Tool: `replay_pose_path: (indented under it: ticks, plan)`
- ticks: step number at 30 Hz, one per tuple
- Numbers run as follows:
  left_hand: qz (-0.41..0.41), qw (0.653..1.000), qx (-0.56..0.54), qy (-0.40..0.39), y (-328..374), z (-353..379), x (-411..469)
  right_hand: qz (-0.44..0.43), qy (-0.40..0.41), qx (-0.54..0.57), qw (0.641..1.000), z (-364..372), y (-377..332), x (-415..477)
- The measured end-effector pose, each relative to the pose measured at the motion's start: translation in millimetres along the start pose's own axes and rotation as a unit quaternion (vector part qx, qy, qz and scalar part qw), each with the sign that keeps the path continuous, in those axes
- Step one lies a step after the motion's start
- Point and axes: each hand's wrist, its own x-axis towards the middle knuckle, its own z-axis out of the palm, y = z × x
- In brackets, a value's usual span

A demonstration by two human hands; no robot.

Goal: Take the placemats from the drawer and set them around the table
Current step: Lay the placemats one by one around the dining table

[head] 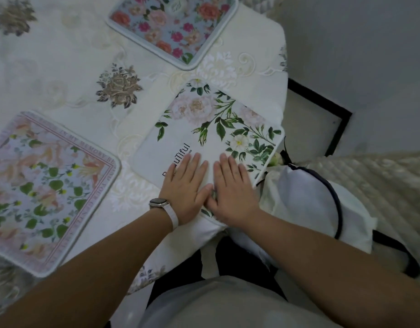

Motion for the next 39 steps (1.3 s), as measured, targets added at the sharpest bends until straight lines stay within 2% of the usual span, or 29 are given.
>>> replay_pose_path:
  ticks: [12, 18, 22, 28, 33, 39]
  plan:
    - [0.025, 0.998, 0.060, 0.005, -7, -6, 39, -0.059, -0.002, -0.013, 0.998, -5, 38, 17]
    - [-0.007, 0.999, 0.037, 0.027, -26, -12, 42, 0.038, 0.002, -0.017, 0.999, -25, 80, 47]
    - [-0.045, 0.998, 0.033, 0.037, -33, -15, 41, 0.105, -0.001, 0.036, 0.994, -39, 113, 57]
    - [-0.135, 0.991, 0.006, 0.021, -31, -17, 29, 0.125, -0.014, 0.059, 0.990, -44, 116, 53]
    - [-0.151, 0.988, 0.017, -0.015, -21, -18, 8, 0.121, -0.015, 0.045, 0.992, -44, 120, 42]
    - [-0.172, 0.984, -0.025, -0.037, -16, -29, -24, 0.117, -0.024, 0.037, 0.992, -59, 132, 25]
